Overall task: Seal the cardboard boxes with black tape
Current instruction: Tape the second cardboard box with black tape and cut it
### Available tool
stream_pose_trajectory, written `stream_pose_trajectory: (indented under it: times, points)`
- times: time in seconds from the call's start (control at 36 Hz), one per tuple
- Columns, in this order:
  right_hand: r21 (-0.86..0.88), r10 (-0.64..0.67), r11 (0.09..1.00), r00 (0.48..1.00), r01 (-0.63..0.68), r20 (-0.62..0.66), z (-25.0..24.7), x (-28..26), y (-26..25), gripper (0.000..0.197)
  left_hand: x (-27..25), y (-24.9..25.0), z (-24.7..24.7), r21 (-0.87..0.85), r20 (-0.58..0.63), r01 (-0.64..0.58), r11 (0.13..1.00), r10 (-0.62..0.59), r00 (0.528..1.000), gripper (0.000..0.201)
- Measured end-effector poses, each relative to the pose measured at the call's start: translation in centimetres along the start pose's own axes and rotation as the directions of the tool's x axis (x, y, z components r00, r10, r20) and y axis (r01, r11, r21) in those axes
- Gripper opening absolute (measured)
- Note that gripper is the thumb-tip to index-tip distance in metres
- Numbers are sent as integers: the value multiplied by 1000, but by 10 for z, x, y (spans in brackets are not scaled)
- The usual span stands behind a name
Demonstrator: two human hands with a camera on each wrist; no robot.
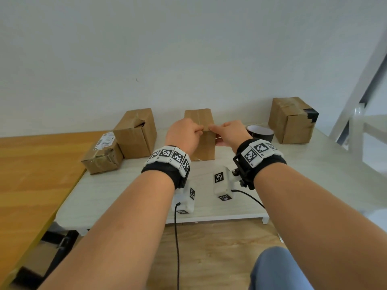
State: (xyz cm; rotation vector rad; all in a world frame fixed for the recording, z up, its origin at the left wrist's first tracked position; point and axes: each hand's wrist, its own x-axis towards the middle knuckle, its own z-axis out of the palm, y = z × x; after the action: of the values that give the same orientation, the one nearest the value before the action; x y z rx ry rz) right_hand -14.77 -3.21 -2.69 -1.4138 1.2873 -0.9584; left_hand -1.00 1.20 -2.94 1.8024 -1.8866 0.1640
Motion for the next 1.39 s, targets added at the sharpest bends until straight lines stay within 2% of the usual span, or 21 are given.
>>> stream_pose_trajectory:
  times: [0.19,0.33,0.39,0.44,0.5,0.53,0.58,0.61,0.69,0.81,0.89,1.06,1.19,1.31,1.39]
  points:
    - [48,25,998,999,-26,25,-6,4,-1,17,1,-3,2,-12,-6,5,1000,-5,1000,30]
    - [92,20,995,996,-28,87,-10,1,-2,12,6,-6,-5,-64,47,20,998,-17,999,28]
    - [-35,-48,998,999,49,16,-11,4,0,13,9,-9,-9,-80,81,15,997,-8,997,28]
    - [-279,-208,941,978,191,-32,-12,4,-1,23,11,-12,-14,-74,117,13,997,-4,993,28]
    - [-416,-314,855,948,309,58,-11,2,-6,44,12,-16,-18,-77,146,19,997,-8,989,28]
    - [-468,-328,814,937,345,120,-10,0,-8,47,13,-18,-20,-89,157,29,996,-15,987,28]
    - [-565,-327,725,919,394,221,-6,0,-13,40,12,-22,-24,-110,142,55,992,-39,989,27]
    - [-573,-335,710,912,410,238,-4,1,-14,35,12,-25,-24,-98,122,54,994,-42,992,28]
    - [-499,-371,761,909,416,192,5,7,-9,24,9,-27,-24,-32,46,56,998,-54,997,32]
    - [-468,-437,757,886,456,155,12,12,-4,15,2,-22,-22,-77,-4,108,991,-109,994,35]
    - [-440,-436,770,884,462,167,12,14,-3,16,2,-22,-18,-137,8,131,982,-132,991,27]
    - [-445,-408,775,893,449,191,9,16,-4,20,2,-24,-10,-232,-33,114,966,-125,992,50]
    - [-396,-419,803,895,444,154,11,15,-3,18,2,-30,-13,-161,-4,51,986,-53,999,39]
    - [-399,-404,803,897,442,180,10,12,-5,19,3,-32,-10,-107,6,50,993,-49,999,30]
    - [-398,-413,804,896,442,162,4,7,-6,24,5,-30,-6,-75,-1,66,995,-67,998,31]
